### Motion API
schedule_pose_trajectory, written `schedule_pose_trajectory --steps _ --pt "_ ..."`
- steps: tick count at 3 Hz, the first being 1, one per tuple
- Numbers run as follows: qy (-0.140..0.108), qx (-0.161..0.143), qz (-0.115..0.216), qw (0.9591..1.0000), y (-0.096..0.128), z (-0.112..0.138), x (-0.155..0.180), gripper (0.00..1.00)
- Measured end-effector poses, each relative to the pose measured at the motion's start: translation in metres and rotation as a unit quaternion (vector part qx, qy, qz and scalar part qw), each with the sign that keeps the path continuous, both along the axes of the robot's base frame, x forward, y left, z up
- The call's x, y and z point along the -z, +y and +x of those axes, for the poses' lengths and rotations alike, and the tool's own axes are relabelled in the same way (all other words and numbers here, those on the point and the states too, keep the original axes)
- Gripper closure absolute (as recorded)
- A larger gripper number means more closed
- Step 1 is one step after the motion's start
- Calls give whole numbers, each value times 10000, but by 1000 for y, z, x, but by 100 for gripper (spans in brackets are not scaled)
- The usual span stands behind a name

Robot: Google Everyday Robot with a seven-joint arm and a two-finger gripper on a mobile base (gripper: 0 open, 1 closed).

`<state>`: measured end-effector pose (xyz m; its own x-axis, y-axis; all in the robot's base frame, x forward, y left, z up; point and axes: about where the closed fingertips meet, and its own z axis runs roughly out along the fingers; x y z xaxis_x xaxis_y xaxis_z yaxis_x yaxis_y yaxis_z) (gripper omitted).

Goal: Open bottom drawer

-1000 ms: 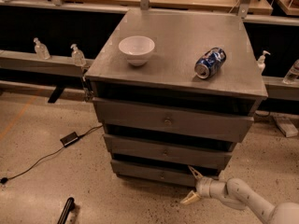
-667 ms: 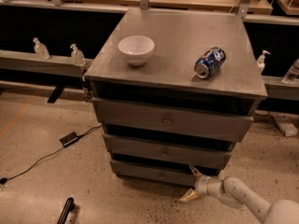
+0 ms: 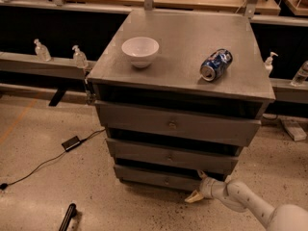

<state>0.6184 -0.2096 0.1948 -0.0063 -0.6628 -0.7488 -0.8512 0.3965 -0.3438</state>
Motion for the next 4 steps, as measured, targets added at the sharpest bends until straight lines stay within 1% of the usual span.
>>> schedule_pose_trajectory --steps 1,2,4 --pt "-31 63 -266 9996 -2 7 10 8" --pt "170 38 -566 9982 -4 7 32 29" --pt "220 21 -606 9979 -4 6 30 77"
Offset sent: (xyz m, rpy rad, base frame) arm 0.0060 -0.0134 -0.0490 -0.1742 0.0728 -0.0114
